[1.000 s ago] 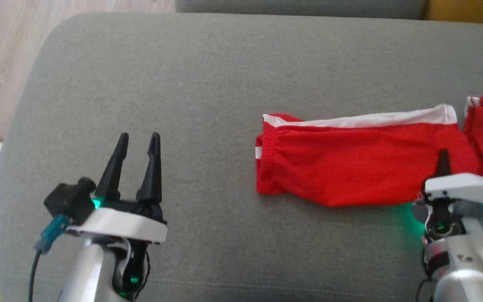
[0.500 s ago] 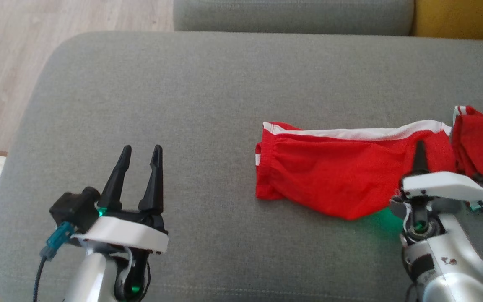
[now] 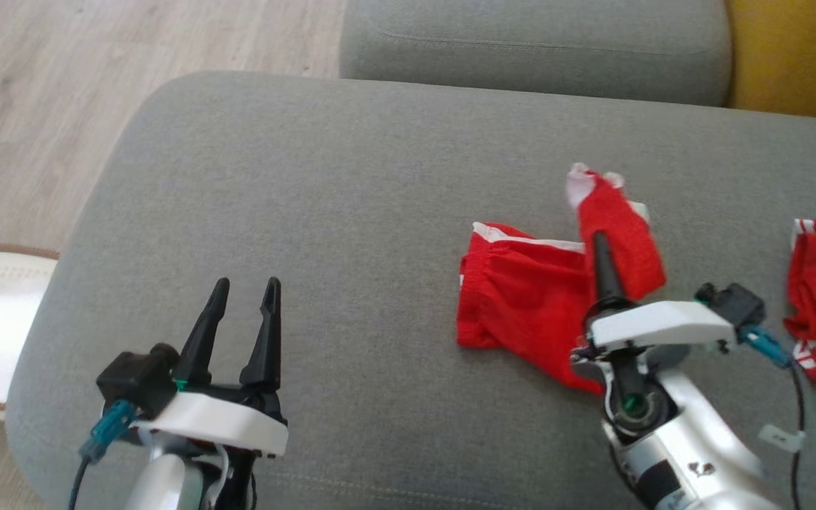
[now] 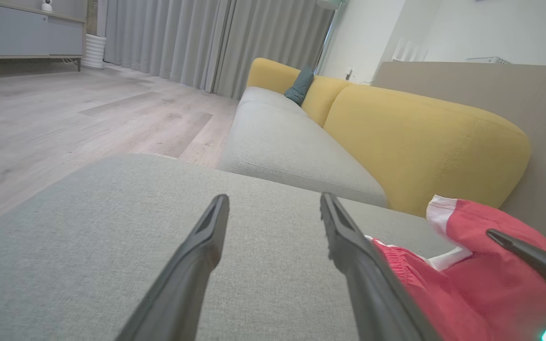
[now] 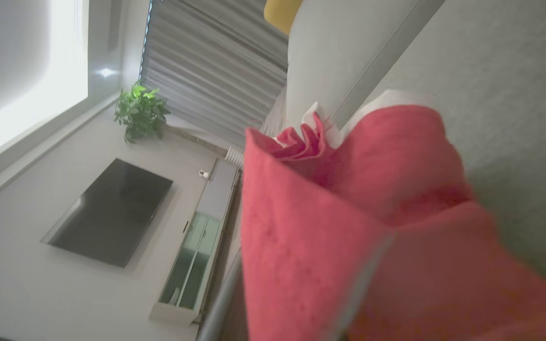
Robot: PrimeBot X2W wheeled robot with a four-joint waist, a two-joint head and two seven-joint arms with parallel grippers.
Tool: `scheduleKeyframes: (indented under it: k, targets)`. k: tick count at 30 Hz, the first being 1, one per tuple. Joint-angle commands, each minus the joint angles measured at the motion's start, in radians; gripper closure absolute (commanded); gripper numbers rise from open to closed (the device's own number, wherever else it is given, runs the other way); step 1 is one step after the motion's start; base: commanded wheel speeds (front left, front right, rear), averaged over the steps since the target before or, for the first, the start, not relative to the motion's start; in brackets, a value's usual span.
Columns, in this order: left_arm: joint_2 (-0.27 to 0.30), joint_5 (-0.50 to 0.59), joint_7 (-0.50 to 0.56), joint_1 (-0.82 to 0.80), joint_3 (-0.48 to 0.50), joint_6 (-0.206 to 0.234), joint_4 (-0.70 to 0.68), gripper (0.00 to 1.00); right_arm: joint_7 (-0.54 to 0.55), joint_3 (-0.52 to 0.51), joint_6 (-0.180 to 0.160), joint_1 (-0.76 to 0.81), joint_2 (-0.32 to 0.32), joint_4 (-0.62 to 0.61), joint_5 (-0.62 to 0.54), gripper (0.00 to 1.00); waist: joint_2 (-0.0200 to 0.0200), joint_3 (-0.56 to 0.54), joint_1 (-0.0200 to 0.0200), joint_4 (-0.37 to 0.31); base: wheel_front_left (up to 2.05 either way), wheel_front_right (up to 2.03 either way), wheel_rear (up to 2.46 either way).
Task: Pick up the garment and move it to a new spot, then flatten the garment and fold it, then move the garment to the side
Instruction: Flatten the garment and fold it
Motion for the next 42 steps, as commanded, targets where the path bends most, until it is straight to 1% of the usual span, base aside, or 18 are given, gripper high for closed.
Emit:
scheduleKeyframes:
  k: [1,8,11,14,15,16,17,21,25,30,33,37,39,41,42]
  targets:
    - [0.007,0.007,-0.005,-0.033,0.028,-0.002,-0.029,0.00,-0.014,0.035,-0.001,-0.042,0.011,-0.033,0.010,1.00,0.0000,0.002,0.0000,0.012,0.00,0.00,0.00]
    - [0.007,0.006,-0.005,-0.035,0.020,-0.002,-0.021,0.00,-0.033,0.132,-0.001,-0.082,0.011,-0.018,0.075,1.00,0.0000,0.009,0.0000,0.066,0.00,0.00,0.00]
    - [0.007,0.006,-0.005,-0.033,0.020,-0.002,-0.017,0.00,-0.035,0.158,-0.001,-0.093,0.011,-0.020,0.077,1.00,0.0000,0.012,0.0000,0.083,0.00,0.00,0.00]
    - [0.007,0.003,-0.005,-0.031,0.021,0.000,-0.015,0.00,-0.035,0.182,-0.001,-0.094,0.011,-0.015,0.053,1.00,0.0000,0.014,0.0000,0.096,0.00,0.00,0.00]
    - [0.007,0.002,-0.005,-0.031,0.020,0.000,-0.015,0.00,-0.035,0.194,-0.001,-0.095,0.011,-0.009,0.041,0.91,0.0000,0.016,0.0000,0.100,0.00,0.00,0.00]
    - [0.007,0.001,-0.005,-0.031,0.019,0.000,-0.014,0.00,-0.035,0.203,-0.001,-0.096,0.011,-0.004,0.025,0.36,0.0000,0.018,0.0000,0.104,0.00,0.00,0.00]
    - [0.007,0.000,-0.005,-0.032,0.018,0.000,-0.014,0.00,-0.035,0.218,-0.001,-0.096,0.011,-0.002,0.015,0.00,0.0000,0.019,0.0000,0.108,0.00,0.00,0.00]
    - [0.007,-0.003,-0.005,-0.036,0.015,0.001,-0.010,0.00,-0.035,0.308,-0.001,-0.096,0.011,0.012,-0.030,0.00,0.0000,0.026,0.0000,0.118,0.00,0.00,0.00]
    - [0.007,-0.006,-0.005,-0.041,0.012,0.002,-0.008,0.00,-0.035,0.374,-0.001,-0.104,0.011,0.064,-0.073,0.00,0.0000,0.035,0.0000,0.125,0.00,0.00,0.00]
    - [0.007,-0.012,-0.005,-0.046,0.009,0.006,-0.006,0.00,-0.026,0.443,-0.001,-0.128,0.011,0.189,-0.067,0.00,0.0000,0.046,0.0000,0.127,0.00,0.00,0.00]
    - [0.007,-0.016,-0.005,-0.050,0.008,0.009,-0.004,0.00,-0.025,0.470,-0.001,-0.155,0.011,0.218,-0.048,0.00,0.0000,0.051,0.0000,0.118,0.00,0.00,0.00]
    - [0.007,-0.018,-0.005,-0.050,0.015,0.012,-0.004,0.00,-0.031,0.475,-0.001,-0.184,0.011,0.237,-0.053,0.00,0.0000,0.046,0.0000,0.097,0.00,0.00,0.00]
    - [0.007,-0.016,-0.005,-0.050,0.018,0.013,-0.009,0.00,-0.034,0.467,-0.001,-0.204,0.011,0.249,-0.081,0.00,0.0000,0.041,0.0000,0.078,0.00,0.00,0.00]
    - [0.007,-0.015,-0.005,-0.051,0.024,0.013,-0.018,0.00,-0.035,0.425,-0.001,-0.228,0.010,0.251,-0.134,0.00,0.0000,0.037,0.0000,0.054,0.00,0.00,0.00]
    - [0.007,-0.015,-0.005,-0.052,0.030,0.014,-0.030,0.00,-0.035,0.363,-0.001,-0.238,-0.003,0.235,-0.211,0.00,0.0000,0.030,0.0000,0.029,0.00,0.00,0.00]
